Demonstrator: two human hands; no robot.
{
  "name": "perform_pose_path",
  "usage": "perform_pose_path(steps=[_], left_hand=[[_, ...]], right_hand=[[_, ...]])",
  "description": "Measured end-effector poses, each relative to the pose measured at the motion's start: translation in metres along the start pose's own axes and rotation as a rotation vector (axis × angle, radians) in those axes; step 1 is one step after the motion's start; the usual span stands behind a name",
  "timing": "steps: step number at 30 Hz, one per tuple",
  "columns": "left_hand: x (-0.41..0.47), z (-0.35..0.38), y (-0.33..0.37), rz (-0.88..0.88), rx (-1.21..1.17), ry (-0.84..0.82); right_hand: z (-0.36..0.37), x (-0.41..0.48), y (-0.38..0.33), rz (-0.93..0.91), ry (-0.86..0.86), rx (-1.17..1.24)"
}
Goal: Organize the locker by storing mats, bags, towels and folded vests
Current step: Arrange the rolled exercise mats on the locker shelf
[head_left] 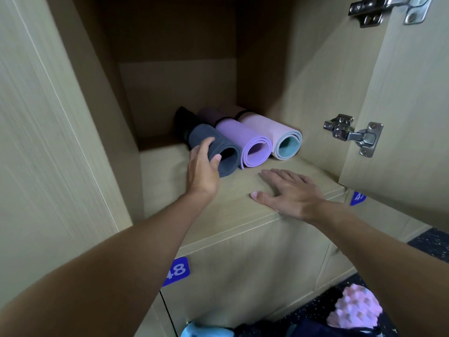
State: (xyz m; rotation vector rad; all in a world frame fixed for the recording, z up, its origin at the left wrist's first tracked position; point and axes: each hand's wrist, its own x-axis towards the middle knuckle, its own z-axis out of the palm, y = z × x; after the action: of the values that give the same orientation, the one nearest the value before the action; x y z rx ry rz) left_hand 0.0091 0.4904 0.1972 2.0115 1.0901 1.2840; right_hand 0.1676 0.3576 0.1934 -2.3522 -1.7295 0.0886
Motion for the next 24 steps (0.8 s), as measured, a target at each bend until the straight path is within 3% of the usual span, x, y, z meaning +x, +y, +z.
perform_pose_path(steps=[13,20,24], left_hand=[[0.012,0.016,-0.005,-0.010,-0.037,0.005],[-0.025,0.002,0.008,-0.054,-0.059,-0.109],[-0.062,-0.011,0.020,0.011,0.049,-0.204]], right_hand=[[0.003,0.003,0.001,0.016,0.029,0.003],[0.001,-0.002,-0.004,0.042,0.064,0.039],[0.011,-0.032,-0.004,0.042,0.127,0.097]])
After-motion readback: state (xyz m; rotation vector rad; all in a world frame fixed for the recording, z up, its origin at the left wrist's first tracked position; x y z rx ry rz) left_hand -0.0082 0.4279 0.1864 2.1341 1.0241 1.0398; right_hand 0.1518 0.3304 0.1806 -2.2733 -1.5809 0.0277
